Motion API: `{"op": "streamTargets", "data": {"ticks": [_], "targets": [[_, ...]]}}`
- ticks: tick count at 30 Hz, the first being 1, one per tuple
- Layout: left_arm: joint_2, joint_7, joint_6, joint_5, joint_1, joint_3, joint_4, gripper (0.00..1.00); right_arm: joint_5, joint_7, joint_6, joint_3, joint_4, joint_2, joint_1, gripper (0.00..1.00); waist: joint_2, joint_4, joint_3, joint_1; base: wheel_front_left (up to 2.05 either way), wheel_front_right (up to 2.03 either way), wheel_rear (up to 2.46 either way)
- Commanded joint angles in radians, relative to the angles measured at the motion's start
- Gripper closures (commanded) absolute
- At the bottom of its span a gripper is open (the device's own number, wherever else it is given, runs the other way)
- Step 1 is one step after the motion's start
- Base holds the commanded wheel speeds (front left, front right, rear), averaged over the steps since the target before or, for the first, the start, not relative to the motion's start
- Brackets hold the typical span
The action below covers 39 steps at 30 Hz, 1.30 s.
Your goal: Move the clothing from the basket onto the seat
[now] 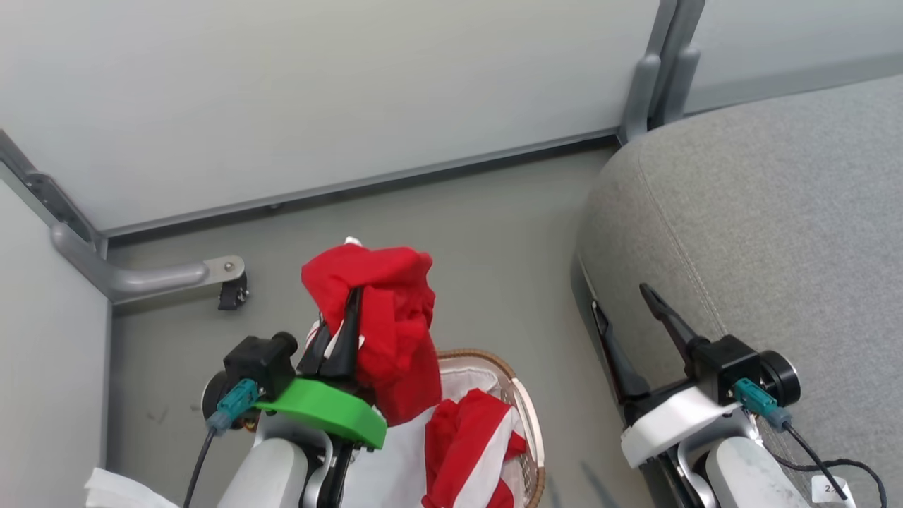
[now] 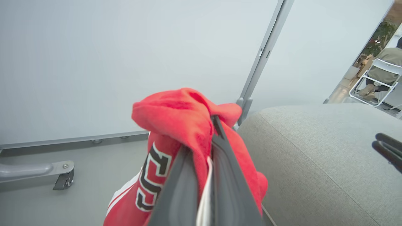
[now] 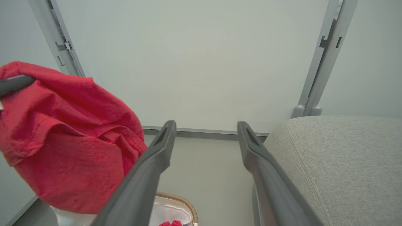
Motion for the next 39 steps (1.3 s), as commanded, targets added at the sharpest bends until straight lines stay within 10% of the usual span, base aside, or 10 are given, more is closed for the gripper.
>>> {"op": "streamTargets", "data": {"ticks": [1,11,23,39], "targets": [[0.001,-0.001,-0.002,-0.004,-0.025,-0.004,-0.023,1.0,-0.009,-0.002,-0.001,0.004,0.005,-0.004,0.017,0.0,0.0,0.02,-0.036,0.0001,0.0,0.0,0.0],[0.002,-0.001,-0.003,-0.033,-0.087,-0.058,-0.104,1.0,-0.005,-0.002,-0.001,0.072,0.024,-0.012,0.05,0.0,0.0,0.04,-0.053,0.0001,0.0,0.0,0.0],[0.002,-0.001,-0.003,-0.076,-0.142,-0.168,-0.107,1.0,0.059,-0.002,-0.001,0.391,0.072,-0.008,-0.047,0.0,0.0,0.111,-0.035,0.0001,0.0,0.0,0.0],[0.001,-0.001,0.01,-0.137,-0.23,-0.292,-0.125,1.0,0.102,-0.002,-0.001,0.488,0.107,0.003,-0.188,0.0,0.0,0.201,0.025,0.0001,0.0,0.0,0.0]]}}
